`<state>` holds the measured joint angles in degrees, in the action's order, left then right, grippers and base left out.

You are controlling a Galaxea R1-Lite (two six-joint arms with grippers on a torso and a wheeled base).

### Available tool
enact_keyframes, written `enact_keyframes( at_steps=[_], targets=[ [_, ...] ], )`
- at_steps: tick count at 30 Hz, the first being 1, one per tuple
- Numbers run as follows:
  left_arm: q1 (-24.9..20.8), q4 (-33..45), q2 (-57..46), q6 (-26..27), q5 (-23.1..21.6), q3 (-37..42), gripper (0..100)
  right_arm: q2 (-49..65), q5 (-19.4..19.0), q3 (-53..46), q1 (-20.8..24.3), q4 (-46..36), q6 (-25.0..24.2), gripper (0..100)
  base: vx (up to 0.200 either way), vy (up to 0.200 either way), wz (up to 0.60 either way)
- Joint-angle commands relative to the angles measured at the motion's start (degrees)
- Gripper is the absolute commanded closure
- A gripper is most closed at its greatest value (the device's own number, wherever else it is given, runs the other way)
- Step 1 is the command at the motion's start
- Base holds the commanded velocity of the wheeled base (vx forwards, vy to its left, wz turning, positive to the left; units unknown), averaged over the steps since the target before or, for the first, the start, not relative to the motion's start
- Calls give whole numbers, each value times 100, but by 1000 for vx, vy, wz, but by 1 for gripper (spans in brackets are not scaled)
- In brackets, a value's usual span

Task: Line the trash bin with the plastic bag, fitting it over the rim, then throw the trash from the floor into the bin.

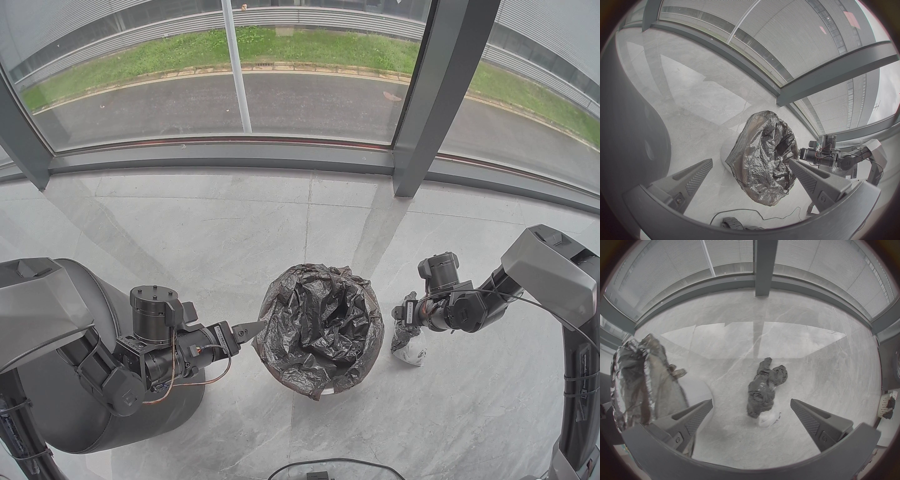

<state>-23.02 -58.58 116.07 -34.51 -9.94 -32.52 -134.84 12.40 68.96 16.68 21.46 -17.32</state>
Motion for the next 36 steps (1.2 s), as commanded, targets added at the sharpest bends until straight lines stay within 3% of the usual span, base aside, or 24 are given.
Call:
enact_keyframes(
  at_steps=[1,11,17,20,27,36],
  targets=[
    [-1,-22,12,-3,9,0,0,-121,-1,38,-288,8,-8,0,0,0,0],
    [25,-40,136,-29,27,-52,0,-649,-115,320,-675,61,36,0,0,0,0],
    [157,-488,267,-21,9,0,0,-1009,-528,882,-815,-10,124,0,0,0,0],
    [263,-550,434,-21,-44,-17,0,-1238,-537,1190,-806,-10,370,0,0,0,0],
    [430,-805,619,-56,-307,0,0,-1475,-537,1594,-789,-256,379,0,0,0,0],
    [456,-831,672,-64,-316,-17,0,-1580,-554,1866,-762,-432,379,0,0,0,0]
  ],
)
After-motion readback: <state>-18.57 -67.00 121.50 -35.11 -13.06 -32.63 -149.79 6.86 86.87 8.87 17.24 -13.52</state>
